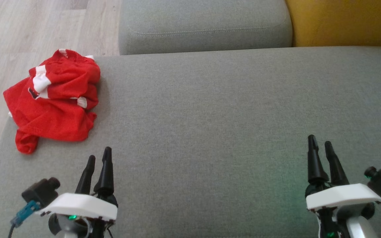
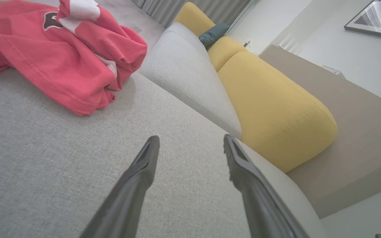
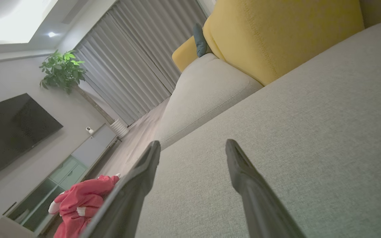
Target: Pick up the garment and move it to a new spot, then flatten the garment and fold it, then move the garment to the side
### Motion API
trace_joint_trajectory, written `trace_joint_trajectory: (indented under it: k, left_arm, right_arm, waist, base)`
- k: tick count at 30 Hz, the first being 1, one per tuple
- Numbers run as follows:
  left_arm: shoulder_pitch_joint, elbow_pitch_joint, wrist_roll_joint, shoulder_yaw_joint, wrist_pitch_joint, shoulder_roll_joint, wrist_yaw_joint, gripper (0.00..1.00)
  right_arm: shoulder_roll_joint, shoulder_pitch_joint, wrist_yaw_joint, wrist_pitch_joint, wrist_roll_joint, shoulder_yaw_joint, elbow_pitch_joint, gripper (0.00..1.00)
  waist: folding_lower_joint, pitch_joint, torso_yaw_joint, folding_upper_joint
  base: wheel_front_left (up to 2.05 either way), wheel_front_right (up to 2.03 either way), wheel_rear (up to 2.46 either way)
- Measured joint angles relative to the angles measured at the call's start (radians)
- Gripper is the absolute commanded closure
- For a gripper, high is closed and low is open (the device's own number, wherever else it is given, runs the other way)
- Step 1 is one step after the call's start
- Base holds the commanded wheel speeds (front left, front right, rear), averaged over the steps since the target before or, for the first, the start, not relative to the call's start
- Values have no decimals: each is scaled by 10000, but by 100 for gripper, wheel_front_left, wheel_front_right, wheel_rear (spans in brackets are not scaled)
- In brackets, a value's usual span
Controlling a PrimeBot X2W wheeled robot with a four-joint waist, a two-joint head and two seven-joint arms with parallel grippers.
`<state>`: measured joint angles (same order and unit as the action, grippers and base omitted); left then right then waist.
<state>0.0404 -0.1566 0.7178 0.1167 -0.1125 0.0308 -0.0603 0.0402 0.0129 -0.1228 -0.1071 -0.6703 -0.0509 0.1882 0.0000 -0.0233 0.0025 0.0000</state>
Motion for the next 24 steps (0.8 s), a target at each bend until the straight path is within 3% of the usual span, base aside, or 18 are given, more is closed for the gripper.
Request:
trace_joint_trajectory:
  k: [24]
  left_arm:
    - [190, -2, -2871, 326, -656, 29, 167, 0]
  right_arm:
    - [6, 0, -2, -711, 3112, -334, 102, 0]
  waist:
    - [0, -45, 7, 0]
  base:
    - [0, 0, 0]
